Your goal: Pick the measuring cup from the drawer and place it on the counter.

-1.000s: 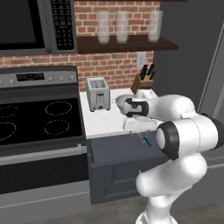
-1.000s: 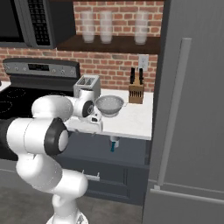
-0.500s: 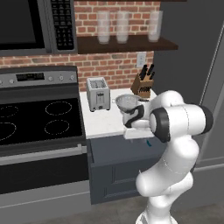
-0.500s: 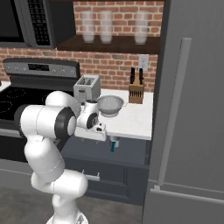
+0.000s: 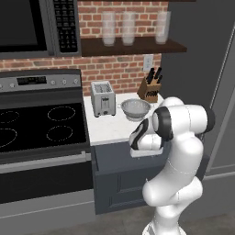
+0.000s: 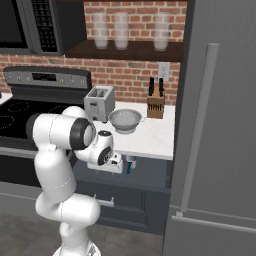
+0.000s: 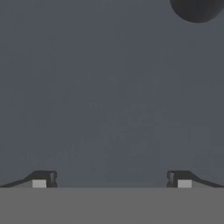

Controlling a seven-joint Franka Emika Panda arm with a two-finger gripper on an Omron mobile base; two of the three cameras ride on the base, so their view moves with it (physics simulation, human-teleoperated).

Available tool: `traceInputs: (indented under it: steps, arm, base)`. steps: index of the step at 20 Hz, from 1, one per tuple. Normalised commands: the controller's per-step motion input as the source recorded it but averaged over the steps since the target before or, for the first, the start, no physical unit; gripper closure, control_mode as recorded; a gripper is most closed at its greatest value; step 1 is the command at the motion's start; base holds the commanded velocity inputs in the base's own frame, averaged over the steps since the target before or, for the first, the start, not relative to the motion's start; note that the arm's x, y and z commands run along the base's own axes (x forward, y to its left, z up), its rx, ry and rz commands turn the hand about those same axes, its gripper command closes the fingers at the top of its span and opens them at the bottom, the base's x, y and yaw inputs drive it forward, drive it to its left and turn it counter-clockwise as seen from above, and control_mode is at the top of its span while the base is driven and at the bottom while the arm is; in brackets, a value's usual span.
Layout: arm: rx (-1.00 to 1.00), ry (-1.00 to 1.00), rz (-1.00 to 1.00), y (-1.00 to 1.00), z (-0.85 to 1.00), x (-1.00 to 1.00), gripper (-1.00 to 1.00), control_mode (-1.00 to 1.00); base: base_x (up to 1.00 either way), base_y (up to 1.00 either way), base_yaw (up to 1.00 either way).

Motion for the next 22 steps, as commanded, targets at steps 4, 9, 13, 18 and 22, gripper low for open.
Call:
traceInputs:
  steps: [4,9,13,18,22]
  arm:
    - [0.00,0.00,0.00,0.00,-0.29,0.00,-1.00,-1.00]
    - [0.00,0.00,0.00,-0.03,-0.01,0.00,-1.00,-1.00]
    - [0.00,0.00,0.00,-0.05,0.00,0.00,-1.00,-1.00]
    - [0.00,0.01,0.00,-0.06,0.00,-0.01,-1.00,-1.00]
    - [0.00,0.08,0.00,-0.10,0.00,-0.17,-1.00,-1.00]
  base:
    - [0.00,0.00,0.00]
    - [0.00,0.00,0.00]
    - [0.00,0.00,0.00]
    - [0.00,0.00,0.00]
    - [0.00,0.00,0.00]
